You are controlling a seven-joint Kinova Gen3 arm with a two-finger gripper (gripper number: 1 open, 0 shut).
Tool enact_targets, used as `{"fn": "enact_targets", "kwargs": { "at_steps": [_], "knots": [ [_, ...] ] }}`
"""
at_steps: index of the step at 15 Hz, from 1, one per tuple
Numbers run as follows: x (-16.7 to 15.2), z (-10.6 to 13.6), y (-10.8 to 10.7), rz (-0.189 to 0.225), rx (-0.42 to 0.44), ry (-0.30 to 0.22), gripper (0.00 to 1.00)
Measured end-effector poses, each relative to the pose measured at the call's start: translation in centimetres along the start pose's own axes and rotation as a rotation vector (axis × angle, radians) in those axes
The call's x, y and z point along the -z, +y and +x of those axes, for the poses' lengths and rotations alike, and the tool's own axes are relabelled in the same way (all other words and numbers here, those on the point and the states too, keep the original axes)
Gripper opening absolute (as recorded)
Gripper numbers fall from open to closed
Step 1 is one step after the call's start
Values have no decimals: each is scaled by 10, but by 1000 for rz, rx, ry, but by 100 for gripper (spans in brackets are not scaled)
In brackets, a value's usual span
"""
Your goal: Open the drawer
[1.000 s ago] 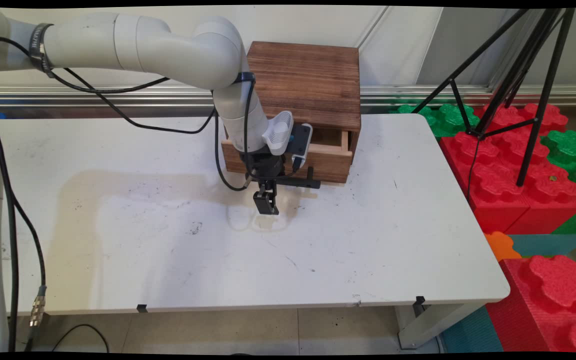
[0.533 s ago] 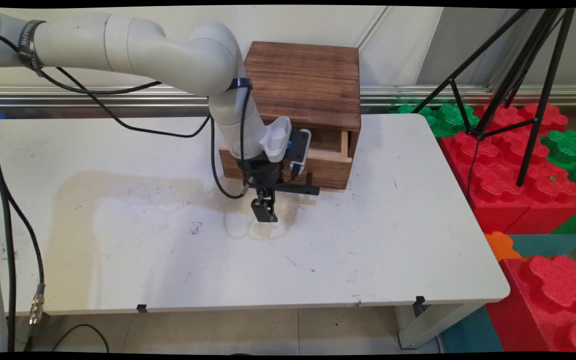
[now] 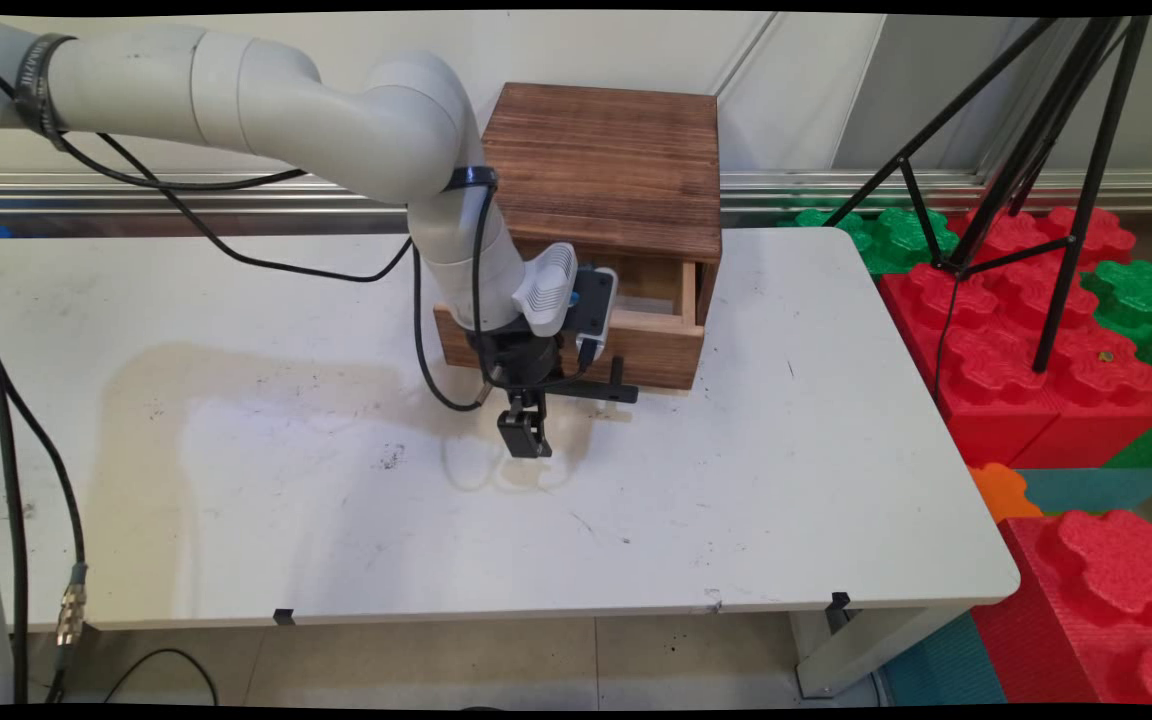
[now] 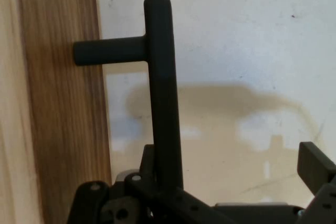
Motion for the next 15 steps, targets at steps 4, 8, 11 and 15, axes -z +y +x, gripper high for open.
{"fn": "enact_targets", "kwargs": {
  "at_steps": [4, 8, 11, 15],
  "knots": [
    [1, 0, 8, -4, 9, 3, 100],
    [2, 1, 16, -7, 17, 8, 100],
    [3, 1, 23, -10, 22, 11, 100],
    [4, 3, 33, -16, 28, 19, 100]
  ]
}}
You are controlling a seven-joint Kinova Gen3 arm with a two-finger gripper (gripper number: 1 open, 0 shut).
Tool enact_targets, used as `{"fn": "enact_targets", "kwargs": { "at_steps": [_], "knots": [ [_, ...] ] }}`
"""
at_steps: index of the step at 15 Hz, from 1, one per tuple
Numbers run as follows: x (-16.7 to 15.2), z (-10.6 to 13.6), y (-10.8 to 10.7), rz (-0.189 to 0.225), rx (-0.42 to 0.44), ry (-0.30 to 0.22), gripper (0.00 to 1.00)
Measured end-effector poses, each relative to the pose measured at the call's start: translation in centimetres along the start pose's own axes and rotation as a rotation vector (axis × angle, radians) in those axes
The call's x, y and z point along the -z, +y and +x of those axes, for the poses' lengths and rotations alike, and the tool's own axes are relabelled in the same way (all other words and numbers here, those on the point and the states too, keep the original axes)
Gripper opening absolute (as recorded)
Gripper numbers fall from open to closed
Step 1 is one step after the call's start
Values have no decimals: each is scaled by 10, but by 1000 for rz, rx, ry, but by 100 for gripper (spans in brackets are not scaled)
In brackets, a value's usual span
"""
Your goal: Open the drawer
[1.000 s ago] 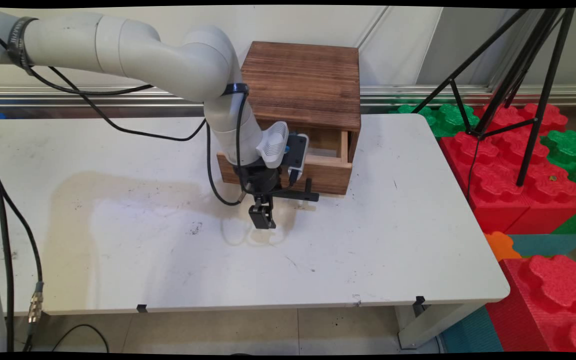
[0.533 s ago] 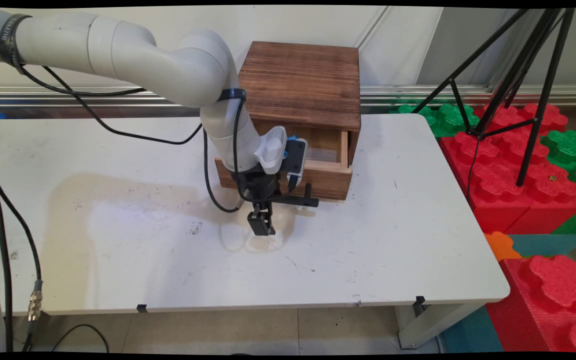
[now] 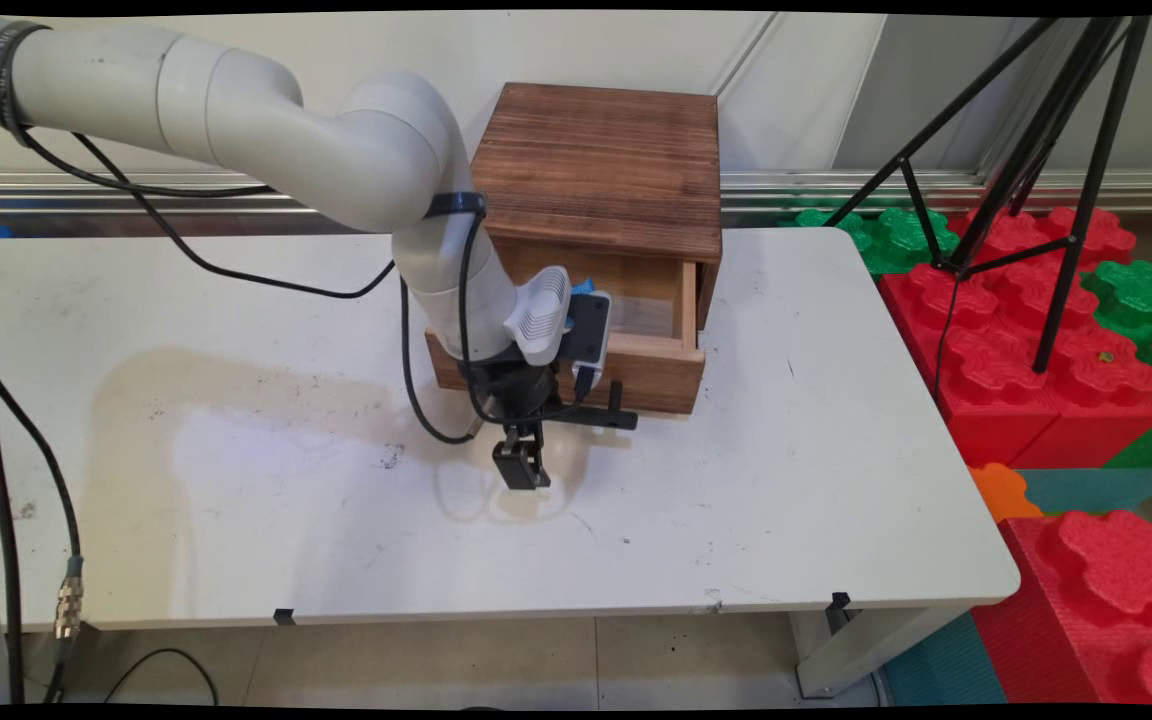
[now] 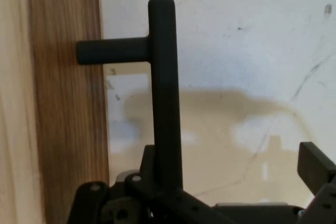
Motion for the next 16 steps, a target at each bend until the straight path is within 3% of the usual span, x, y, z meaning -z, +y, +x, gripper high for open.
{"fn": "enact_targets", "kwargs": {
  "at_steps": [16],
  "knots": [
    [-2, 3, 46, -33, 5, 26, 100]
  ]
}}
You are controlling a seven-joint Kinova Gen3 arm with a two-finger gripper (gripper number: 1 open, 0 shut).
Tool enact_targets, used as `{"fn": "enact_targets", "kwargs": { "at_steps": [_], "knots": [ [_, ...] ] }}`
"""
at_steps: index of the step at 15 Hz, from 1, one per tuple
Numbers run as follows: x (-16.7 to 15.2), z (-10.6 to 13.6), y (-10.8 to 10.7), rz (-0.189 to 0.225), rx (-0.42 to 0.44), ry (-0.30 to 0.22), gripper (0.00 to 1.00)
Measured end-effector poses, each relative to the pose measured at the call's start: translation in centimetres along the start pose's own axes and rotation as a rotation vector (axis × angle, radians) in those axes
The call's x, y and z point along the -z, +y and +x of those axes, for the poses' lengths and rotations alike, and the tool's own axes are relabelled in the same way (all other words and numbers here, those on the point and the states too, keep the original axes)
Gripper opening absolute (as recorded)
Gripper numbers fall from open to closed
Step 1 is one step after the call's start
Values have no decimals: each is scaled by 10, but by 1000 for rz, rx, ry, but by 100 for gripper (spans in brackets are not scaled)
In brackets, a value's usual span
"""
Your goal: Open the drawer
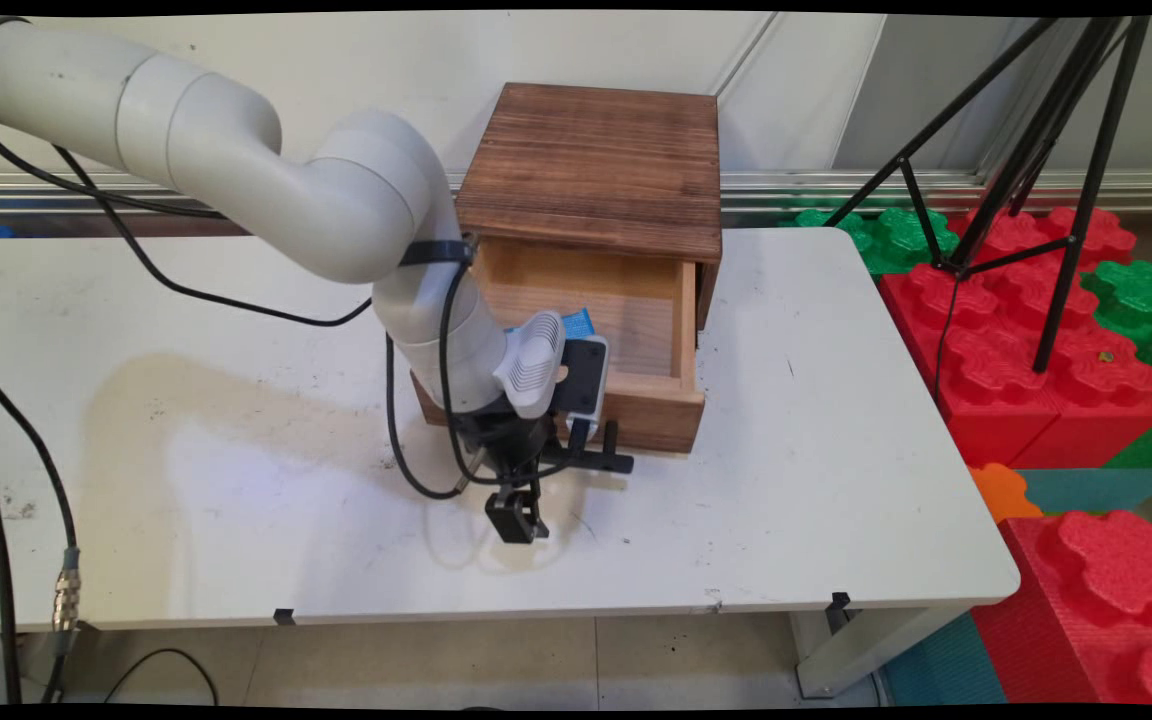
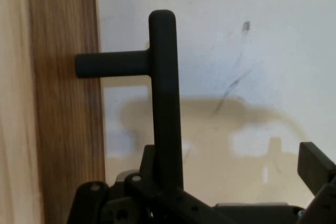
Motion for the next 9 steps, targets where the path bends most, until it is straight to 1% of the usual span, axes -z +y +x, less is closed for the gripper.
{"fn": "enact_targets", "kwargs": {
  "at_steps": [9],
  "knots": [
    [1, 4, 26, -17, 0, 16, 100]
  ]
}}
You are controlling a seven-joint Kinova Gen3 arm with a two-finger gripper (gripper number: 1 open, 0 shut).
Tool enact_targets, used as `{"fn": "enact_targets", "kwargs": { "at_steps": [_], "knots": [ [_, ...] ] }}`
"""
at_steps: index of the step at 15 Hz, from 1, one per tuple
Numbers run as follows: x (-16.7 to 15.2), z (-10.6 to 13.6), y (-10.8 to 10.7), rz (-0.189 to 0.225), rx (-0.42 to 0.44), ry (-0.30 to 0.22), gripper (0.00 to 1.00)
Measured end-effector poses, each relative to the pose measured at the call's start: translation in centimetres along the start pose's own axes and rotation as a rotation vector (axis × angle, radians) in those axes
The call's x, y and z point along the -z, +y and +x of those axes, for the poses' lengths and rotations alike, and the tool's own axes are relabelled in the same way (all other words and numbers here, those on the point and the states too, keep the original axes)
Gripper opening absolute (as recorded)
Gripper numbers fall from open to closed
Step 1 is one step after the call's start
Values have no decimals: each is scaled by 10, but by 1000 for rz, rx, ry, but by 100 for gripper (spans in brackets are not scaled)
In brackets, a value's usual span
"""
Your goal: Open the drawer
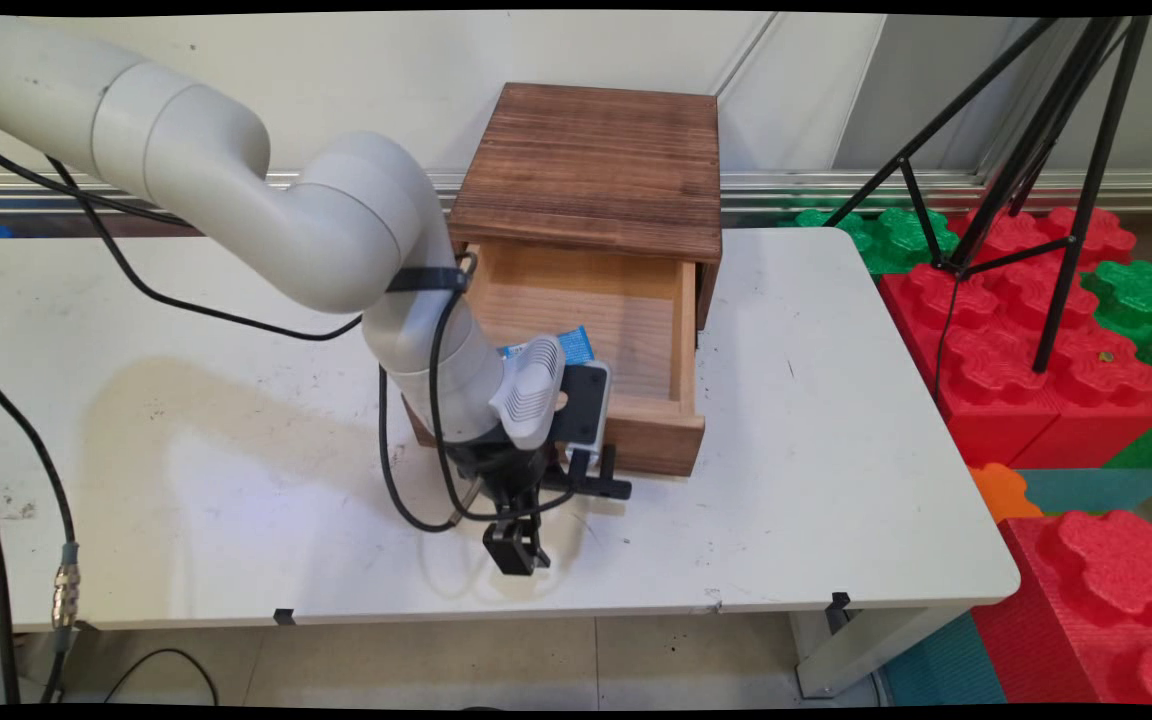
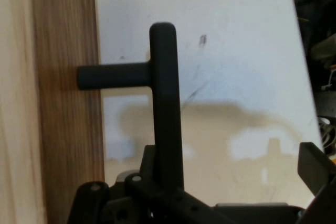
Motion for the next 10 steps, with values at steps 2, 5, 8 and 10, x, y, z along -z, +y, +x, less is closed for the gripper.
{"fn": "enact_targets", "kwargs": {
  "at_steps": [2, 5, 8, 10],
  "knots": [
    [0, 1, 5, -3, 1, 3, 100],
    [0, 2, 12, -6, 2, 6, 100],
    [0, 3, 18, -9, 3, 8, 100],
    [0, 3, 21, -9, 5, 9, 100]
  ]
}}
